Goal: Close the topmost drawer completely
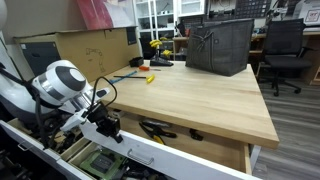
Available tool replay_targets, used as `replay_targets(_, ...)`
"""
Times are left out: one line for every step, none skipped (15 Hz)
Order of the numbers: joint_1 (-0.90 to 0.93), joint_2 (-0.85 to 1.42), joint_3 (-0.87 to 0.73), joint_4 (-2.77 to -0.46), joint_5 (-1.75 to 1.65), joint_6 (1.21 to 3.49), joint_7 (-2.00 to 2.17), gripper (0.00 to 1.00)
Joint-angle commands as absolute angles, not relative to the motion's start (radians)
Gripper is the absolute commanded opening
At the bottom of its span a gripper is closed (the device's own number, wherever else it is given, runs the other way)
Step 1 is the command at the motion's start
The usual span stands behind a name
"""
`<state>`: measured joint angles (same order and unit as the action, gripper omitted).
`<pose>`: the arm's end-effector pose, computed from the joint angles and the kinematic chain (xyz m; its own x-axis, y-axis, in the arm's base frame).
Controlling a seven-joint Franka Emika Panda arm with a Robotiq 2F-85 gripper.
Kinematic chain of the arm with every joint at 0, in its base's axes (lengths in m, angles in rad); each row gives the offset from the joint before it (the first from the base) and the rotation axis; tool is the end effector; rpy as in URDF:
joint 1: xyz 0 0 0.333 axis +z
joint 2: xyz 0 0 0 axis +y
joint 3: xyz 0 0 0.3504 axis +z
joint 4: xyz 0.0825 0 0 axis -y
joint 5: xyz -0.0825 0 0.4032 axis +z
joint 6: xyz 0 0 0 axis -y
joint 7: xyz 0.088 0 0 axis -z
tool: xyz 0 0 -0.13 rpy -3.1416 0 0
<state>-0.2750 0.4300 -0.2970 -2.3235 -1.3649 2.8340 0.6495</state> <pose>0.4538 -0.2518 0.1439 0.9919 0.1266 -0.0035 0.1104 -0.8504 0.5144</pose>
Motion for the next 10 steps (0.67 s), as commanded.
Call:
replay_targets(-0.251, 0.535, -0.272, -2.186, -1.388, 2.862, 0.719, 0.00)
replay_targets(-0.246, 0.555, -0.267, -2.157, -1.390, 2.862, 0.731, 0.00)
replay_targets(-0.242, 0.578, -0.261, -2.126, -1.393, 2.861, 0.741, 0.00)
replay_targets(-0.238, 0.596, -0.258, -2.100, -1.394, 2.860, 0.753, 0.00)
replay_targets(-0.234, 0.618, -0.255, -2.070, -1.390, 2.857, 0.761, 0.00)
replay_targets(-0.232, 0.637, -0.250, -2.043, -1.382, 2.854, 0.768, 0.00)
replay_targets(-0.233, 0.652, -0.246, -2.019, -1.374, 2.851, 0.768, 0.00)
replay_targets(-0.235, 0.664, -0.242, -2.001, -1.365, 2.850, 0.771, 0.00)
replay_targets(-0.240, 0.668, -0.239, -1.995, -1.353, 2.851, 0.764, 0.00)
replay_targets(-0.242, 0.670, -0.237, -1.989, -1.349, 2.853, 0.764, 0.00)
